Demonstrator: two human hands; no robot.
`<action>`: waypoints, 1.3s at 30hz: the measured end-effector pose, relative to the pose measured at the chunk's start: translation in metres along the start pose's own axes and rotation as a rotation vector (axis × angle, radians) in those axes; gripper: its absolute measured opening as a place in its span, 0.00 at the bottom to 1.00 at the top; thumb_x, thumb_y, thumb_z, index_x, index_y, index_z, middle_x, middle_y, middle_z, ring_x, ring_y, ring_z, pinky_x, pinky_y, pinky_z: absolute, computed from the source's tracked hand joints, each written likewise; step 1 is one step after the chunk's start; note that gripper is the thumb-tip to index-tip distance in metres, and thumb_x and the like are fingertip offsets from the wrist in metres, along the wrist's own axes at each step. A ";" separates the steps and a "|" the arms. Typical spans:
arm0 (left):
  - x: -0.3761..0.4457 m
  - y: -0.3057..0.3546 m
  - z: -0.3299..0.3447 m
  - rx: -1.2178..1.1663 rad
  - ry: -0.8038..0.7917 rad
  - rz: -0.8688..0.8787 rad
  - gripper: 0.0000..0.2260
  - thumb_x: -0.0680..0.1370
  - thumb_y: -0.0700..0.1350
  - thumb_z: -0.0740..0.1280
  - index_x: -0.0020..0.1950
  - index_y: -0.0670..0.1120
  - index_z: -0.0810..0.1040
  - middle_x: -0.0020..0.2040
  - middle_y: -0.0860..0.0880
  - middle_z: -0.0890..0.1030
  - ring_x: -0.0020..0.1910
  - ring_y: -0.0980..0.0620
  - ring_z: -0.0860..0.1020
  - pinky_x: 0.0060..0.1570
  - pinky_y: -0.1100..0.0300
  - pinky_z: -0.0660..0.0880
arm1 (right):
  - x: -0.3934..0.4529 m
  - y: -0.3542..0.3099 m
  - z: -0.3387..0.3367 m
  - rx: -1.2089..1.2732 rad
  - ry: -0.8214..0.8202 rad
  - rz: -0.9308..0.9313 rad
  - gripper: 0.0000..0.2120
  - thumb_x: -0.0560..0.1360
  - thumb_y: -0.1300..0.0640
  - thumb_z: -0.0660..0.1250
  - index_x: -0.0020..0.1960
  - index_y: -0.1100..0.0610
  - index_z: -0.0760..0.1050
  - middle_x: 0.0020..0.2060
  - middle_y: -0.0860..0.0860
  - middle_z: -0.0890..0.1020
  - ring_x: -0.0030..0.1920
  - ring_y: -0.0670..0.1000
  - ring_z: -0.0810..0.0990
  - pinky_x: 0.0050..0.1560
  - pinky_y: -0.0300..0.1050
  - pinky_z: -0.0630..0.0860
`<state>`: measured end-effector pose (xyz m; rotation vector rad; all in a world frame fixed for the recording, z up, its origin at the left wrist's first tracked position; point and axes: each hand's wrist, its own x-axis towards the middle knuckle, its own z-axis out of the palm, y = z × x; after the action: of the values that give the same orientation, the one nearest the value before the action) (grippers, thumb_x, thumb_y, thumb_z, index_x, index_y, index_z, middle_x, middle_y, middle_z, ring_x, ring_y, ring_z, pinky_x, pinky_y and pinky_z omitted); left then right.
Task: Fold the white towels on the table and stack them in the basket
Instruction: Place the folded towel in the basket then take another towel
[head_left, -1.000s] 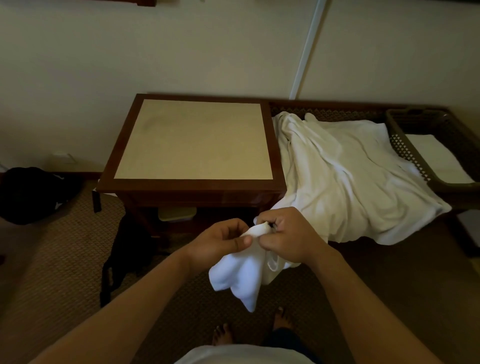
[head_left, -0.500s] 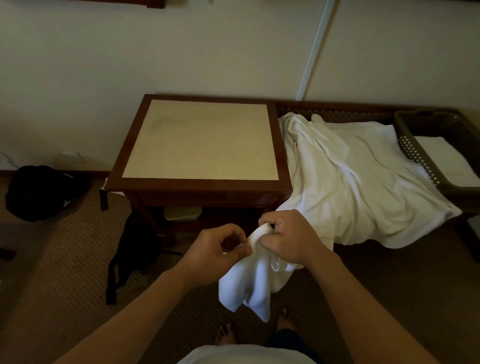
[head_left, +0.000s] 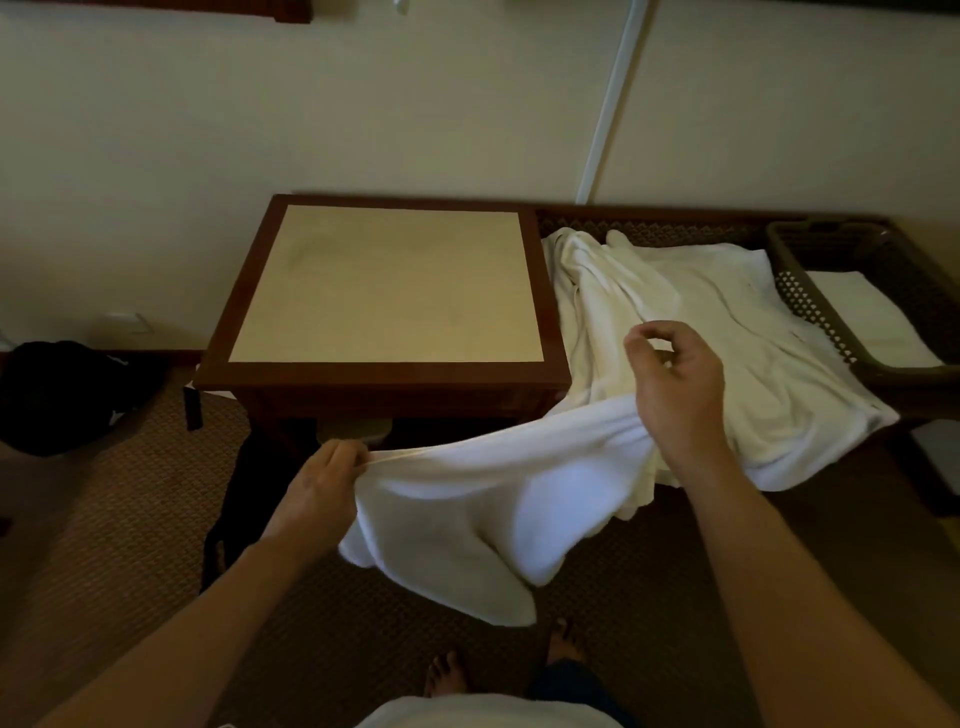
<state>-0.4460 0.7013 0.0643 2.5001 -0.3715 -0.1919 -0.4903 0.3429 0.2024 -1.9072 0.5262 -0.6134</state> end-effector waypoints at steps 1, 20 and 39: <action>0.002 -0.002 0.001 0.020 0.009 0.029 0.09 0.83 0.37 0.61 0.60 0.45 0.75 0.58 0.48 0.75 0.55 0.46 0.77 0.53 0.52 0.76 | -0.002 -0.002 0.002 0.006 -0.010 -0.009 0.02 0.81 0.52 0.68 0.49 0.47 0.77 0.36 0.44 0.79 0.31 0.39 0.73 0.33 0.31 0.71; 0.042 -0.025 -0.029 -0.068 0.294 -0.112 0.09 0.84 0.38 0.58 0.57 0.44 0.77 0.53 0.48 0.75 0.51 0.51 0.71 0.52 0.53 0.68 | -0.029 0.074 0.009 0.042 -0.084 0.071 0.10 0.78 0.62 0.72 0.58 0.58 0.83 0.47 0.42 0.84 0.48 0.32 0.81 0.50 0.25 0.74; 0.046 -0.056 -0.032 0.352 0.235 0.215 0.12 0.81 0.46 0.56 0.54 0.44 0.78 0.42 0.49 0.79 0.33 0.48 0.77 0.29 0.57 0.72 | -0.006 0.061 0.015 -0.011 -0.090 -0.119 0.13 0.80 0.61 0.70 0.46 0.42 0.79 0.40 0.41 0.83 0.43 0.43 0.81 0.45 0.30 0.74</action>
<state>-0.3828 0.7484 0.0554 2.7588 -0.6149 0.2751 -0.4905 0.3333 0.1399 -1.9767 0.3612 -0.5992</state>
